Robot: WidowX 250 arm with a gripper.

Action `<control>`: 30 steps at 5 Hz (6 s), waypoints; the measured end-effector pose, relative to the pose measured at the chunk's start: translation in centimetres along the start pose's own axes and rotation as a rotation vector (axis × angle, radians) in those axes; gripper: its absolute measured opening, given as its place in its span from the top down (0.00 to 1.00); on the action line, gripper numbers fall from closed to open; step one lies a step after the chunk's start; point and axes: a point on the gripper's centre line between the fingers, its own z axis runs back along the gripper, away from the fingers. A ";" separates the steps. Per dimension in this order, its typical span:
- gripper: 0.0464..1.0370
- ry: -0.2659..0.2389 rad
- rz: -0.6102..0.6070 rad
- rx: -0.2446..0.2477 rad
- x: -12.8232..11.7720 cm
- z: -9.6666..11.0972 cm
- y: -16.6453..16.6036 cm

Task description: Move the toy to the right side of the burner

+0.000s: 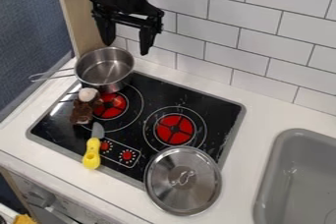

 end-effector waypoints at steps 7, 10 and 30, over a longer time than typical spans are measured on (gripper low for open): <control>0.04 0.056 0.072 -0.054 -6.0 -2.0 6.4; 0.04 0.116 0.030 -0.067 -7.8 -5.7 5.9; 0.95 0.156 -0.178 -0.144 -8.1 -5.8 -16.6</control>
